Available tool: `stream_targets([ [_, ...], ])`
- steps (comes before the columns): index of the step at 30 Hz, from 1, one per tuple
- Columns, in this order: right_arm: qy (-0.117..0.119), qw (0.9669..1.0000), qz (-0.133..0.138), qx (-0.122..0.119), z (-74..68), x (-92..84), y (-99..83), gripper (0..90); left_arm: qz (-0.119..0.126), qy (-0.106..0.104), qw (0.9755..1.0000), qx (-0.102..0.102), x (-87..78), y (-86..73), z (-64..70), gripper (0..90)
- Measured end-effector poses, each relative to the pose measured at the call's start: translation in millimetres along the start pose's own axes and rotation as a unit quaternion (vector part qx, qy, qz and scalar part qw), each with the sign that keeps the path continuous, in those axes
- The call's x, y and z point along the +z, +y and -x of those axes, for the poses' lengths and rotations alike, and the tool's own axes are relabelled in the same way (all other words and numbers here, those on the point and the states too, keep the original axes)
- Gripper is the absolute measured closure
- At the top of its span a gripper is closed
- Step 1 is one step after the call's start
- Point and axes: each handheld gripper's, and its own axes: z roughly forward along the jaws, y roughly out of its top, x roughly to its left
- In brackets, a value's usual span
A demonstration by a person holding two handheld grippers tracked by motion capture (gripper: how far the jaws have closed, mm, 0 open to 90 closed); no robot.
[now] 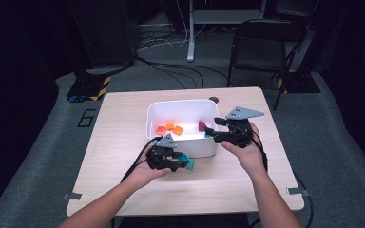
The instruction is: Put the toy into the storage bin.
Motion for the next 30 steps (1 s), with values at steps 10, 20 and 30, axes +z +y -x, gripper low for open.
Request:
stream_targets([
  [10,0.000,1.0000,0.000,0.001,0.5,-0.2,0.0,42.8,0.005,0.008,1.0000,0.002,-16.1,15.2,-6.4,58.5],
  [20,0.000,1.0000,0.001,0.002,0.8,-0.6,-0.1,42.8,0.020,0.016,0.9997,-0.001,-32.4,34.2,-16.8,58.5],
  [30,0.000,1.0000,-0.001,0.002,1.1,0.2,-0.5,42.8,0.031,0.027,0.9991,-0.004,-44.6,55.1,-29.9,58.6],
])
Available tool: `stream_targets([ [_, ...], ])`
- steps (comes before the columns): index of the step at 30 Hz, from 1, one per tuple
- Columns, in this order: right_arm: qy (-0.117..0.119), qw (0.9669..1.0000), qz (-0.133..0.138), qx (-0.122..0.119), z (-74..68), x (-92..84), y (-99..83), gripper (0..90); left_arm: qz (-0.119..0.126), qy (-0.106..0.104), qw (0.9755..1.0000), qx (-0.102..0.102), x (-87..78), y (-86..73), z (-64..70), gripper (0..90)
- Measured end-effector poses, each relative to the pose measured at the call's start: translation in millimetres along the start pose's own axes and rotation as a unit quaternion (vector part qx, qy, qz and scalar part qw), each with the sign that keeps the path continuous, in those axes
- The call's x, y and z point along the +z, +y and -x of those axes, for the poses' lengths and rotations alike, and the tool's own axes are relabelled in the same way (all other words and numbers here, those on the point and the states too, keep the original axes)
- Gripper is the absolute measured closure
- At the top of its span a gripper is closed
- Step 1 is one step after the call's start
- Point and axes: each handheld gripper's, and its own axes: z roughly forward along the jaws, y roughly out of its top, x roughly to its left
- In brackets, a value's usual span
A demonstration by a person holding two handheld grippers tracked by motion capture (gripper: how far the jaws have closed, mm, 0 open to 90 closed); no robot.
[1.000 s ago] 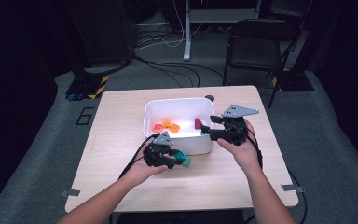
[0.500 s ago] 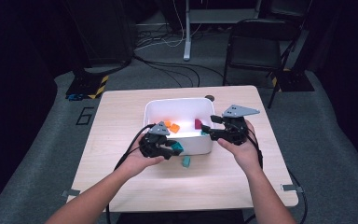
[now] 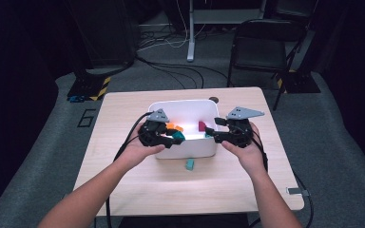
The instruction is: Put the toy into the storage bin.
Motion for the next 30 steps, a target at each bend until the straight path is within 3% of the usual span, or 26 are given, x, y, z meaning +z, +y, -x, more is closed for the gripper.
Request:
stream_targets([
  [10,0.000,1.0000,0.000,-0.001,-0.3,0.1,0.1,42.8,0.009,0.001,0.9998,-0.018,7.5,15.5,-16.0,58.5],
  [30,0.001,1.0000,0.000,-0.001,-0.4,-0.1,0.3,42.8,0.000,0.021,0.9991,-0.038,42.4,39.6,-55.4,58.5],
])
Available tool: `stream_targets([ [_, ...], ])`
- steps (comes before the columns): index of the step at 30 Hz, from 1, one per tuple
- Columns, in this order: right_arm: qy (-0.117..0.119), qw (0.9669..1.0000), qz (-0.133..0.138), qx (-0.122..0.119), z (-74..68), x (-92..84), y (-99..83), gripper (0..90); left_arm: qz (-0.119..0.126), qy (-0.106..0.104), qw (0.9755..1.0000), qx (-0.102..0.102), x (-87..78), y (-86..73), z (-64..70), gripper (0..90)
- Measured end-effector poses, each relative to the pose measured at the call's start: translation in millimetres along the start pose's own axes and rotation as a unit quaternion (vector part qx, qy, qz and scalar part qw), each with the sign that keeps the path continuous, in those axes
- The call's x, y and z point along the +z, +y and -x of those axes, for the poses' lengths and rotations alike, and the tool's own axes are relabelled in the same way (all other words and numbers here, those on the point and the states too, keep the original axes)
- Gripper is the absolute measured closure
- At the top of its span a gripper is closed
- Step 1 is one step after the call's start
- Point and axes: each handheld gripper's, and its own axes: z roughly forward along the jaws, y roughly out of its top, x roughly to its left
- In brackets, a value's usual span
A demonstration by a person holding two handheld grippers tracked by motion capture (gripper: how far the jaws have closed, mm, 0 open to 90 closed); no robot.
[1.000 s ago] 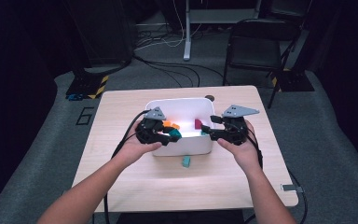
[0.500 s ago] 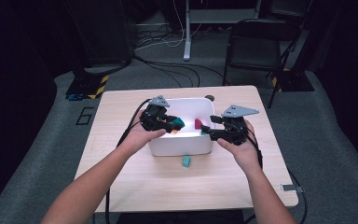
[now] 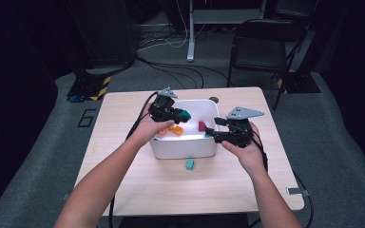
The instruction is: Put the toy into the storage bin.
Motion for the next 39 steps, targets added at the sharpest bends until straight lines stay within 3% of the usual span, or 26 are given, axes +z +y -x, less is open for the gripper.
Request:
stream_targets([
  [19,-0.001,1.0000,0.002,-0.002,1.2,-0.7,0.3,42.8,-0.005,0.012,0.9994,-0.033,36.3,-0.3,-28.4,58.5],
  [39,0.003,1.0000,0.004,0.000,1.2,-1.3,0.7,42.7,-0.027,0.027,0.9981,-0.048,50.7,-5.2,-42.4,58.3],
])
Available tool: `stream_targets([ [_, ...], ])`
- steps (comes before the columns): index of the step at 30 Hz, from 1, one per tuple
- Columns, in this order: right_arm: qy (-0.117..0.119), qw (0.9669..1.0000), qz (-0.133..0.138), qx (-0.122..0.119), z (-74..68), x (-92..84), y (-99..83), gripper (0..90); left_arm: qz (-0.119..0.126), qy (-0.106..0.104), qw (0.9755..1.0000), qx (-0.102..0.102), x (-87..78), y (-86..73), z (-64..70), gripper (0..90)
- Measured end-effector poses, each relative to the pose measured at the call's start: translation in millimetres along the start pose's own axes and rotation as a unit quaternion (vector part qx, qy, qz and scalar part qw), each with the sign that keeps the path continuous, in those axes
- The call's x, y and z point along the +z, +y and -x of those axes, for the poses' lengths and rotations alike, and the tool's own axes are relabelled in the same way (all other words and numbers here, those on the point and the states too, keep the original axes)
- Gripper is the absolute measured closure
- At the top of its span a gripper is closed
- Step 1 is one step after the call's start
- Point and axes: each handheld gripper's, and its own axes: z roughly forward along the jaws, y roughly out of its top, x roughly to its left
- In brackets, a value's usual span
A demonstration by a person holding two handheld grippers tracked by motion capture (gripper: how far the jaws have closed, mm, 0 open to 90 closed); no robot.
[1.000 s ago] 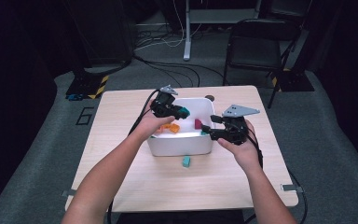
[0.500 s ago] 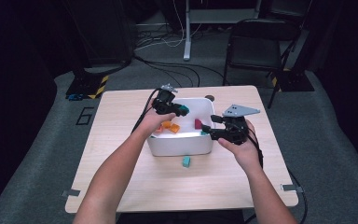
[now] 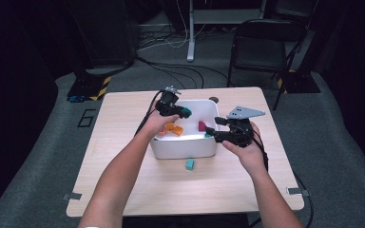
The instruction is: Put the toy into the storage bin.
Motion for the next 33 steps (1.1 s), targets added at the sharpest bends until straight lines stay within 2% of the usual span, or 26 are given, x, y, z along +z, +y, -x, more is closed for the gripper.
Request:
stream_targets([
  [5,0.000,1.0000,-0.001,0.000,0.5,0.2,-0.2,42.6,0.008,0.001,1.0000,-0.002,-2.3,1.3,2.8,54.2],
  [11,0.000,1.0000,-0.003,0.002,-0.4,1.0,-0.6,42.6,0.013,-0.001,0.9999,0.010,-12.5,2.1,9.0,53.8],
  [15,0.000,1.0000,-0.003,0.000,-0.1,1.2,-0.6,42.7,0.009,-0.002,0.9997,0.023,-25.3,1.8,18.0,53.7],
  [17,0.000,1.0000,-0.003,0.000,0.0,1.3,-0.7,42.6,0.012,-0.004,0.9994,0.032,-33.6,1.6,22.0,53.6],
  [22,0.000,1.0000,-0.003,-0.002,-1.2,1.4,-0.5,42.6,0.029,-0.008,0.9989,0.037,-59.4,-0.5,28.8,53.5],
  [26,0.001,1.0000,-0.002,-0.003,-3.5,1.4,0.3,42.7,0.034,0.000,0.9984,0.046,-77.9,-5.8,35.5,53.5],
  [33,0.003,0.9999,-0.003,-0.009,-9.1,2.0,1.8,42.6,0.041,-0.001,0.9976,0.055,-97.9,-18.3,49.5,53.5],
])
